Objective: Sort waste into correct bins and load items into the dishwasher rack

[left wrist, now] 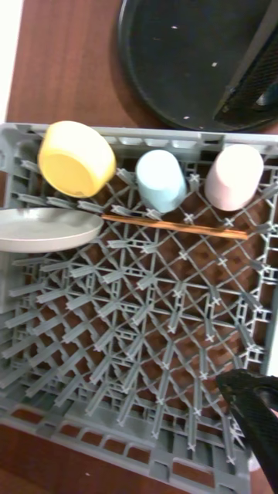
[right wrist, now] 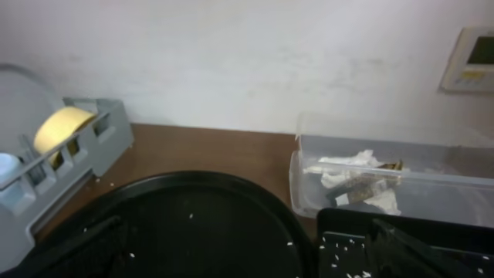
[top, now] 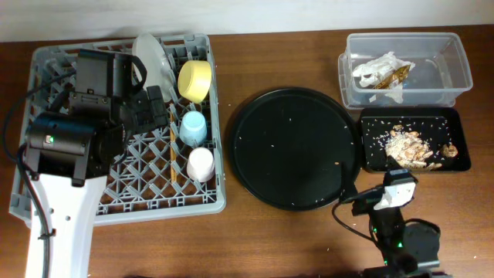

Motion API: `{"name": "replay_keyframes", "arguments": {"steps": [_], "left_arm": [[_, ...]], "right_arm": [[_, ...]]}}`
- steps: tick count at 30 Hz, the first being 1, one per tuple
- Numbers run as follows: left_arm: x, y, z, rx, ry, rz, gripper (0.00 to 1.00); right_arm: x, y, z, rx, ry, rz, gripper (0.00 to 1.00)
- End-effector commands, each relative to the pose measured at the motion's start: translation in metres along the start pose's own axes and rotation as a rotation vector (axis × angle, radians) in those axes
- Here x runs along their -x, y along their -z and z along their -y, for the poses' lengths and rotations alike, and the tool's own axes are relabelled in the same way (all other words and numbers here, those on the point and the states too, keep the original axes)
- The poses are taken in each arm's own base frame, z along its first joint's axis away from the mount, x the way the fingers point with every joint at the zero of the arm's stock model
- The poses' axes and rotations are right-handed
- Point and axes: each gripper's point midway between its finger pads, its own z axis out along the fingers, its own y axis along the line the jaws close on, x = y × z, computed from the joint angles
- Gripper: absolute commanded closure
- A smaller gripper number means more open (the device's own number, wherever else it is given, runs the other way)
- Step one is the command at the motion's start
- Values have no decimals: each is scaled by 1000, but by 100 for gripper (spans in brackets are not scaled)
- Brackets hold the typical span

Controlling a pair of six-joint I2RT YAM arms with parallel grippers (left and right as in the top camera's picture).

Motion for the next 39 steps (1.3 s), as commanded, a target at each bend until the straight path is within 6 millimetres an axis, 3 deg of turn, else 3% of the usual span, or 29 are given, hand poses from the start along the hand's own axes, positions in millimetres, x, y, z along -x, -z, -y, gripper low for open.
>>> {"name": "replay_keyframes", "arguments": {"steps": [1,7,9,12,22,28,31,35,38,39], "left_arm": [[1,1,-1,8,2,8,0],[1,1,-1,7,2,8,0],[1,1,-1,7,1,8,0],[1,1,-1,7,2,8,0],[1,1,-1,7,2,8,0],[-11,-1,-11,59,-15,-33,0],[-37,-2,-26,37,37,93,0],[-97,-17,-55,8,145,310,0],[-145,-48,-67,3,199,463,0],[-150,-53,-68,-1,210,494,0]], "right_arm": [[-6,4,-4,19,-14,33,2],[0,0,-11,62,-4,209,1],[-4,-1,-11,61,-4,193,2],[-56,-5,-9,52,-16,-19,1],[-56,-5,-8,42,-16,-19,1],[-56,-5,-8,42,-16,-19,2],[-56,-5,-8,42,-16,-19,1],[-56,-5,-7,42,-16,-19,2],[-56,-5,-7,42,-16,-19,2],[-56,-5,-8,42,-16,-19,2]]}}
